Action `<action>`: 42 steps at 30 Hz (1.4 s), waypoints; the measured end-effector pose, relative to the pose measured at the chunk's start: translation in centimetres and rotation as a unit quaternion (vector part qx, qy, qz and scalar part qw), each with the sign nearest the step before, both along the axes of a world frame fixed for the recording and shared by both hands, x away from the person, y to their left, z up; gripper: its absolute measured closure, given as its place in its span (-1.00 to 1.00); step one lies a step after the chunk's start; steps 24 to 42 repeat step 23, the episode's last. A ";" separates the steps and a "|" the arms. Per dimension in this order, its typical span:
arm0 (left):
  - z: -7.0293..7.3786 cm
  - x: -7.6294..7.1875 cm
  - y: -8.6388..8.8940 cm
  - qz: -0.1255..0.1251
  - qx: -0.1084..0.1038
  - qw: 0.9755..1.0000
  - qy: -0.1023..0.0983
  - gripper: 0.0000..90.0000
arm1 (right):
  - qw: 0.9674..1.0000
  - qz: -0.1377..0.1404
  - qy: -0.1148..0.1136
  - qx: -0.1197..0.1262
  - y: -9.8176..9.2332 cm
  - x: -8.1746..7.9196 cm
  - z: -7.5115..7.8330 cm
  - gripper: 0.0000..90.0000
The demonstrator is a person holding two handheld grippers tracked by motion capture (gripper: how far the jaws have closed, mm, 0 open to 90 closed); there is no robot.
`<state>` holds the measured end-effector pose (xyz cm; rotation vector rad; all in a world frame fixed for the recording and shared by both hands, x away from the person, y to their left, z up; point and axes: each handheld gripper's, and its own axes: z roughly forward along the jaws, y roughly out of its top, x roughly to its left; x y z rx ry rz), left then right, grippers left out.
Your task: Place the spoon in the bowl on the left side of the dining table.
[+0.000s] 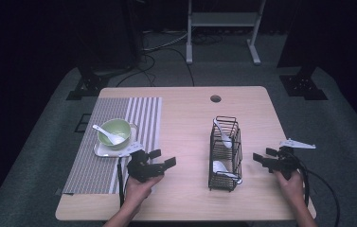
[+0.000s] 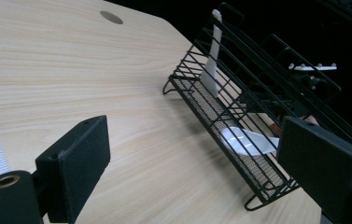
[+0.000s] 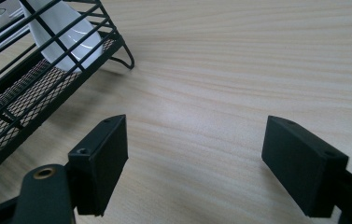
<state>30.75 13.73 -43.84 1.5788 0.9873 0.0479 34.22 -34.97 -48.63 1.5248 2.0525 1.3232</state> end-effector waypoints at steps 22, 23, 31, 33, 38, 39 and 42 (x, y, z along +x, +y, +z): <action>-0.3 -1.8 -1.9 -0.044 0.007 0.999 0.009 -0.80 | 1.000 0.001 -0.001 0.002 -0.1 0.0 0.0 -0.53; -0.2 -1.9 -2.0 -0.046 0.008 0.999 0.011 -0.80 | 1.000 0.001 0.000 0.002 -0.1 0.0 0.0 -0.53; -0.2 -1.9 -2.0 -0.046 0.008 0.999 0.011 -0.80 | 1.000 0.001 0.000 0.002 -0.1 0.0 0.0 -0.53; -0.2 -1.9 -2.0 -0.046 0.008 0.999 0.011 -0.80 | 1.000 0.001 0.000 0.002 -0.1 0.0 0.0 -0.53; -0.2 -1.9 -2.0 -0.046 0.008 0.999 0.011 -0.80 | 1.000 0.001 0.000 0.002 -0.1 0.0 0.0 -0.53; -0.2 -1.9 -2.0 -0.046 0.008 0.999 0.011 -0.80 | 1.000 0.001 0.000 0.002 -0.1 0.0 0.0 -0.53; -0.2 -1.9 -2.0 -0.046 0.008 0.999 0.011 -0.80 | 1.000 0.001 0.000 0.002 -0.1 0.0 0.0 -0.53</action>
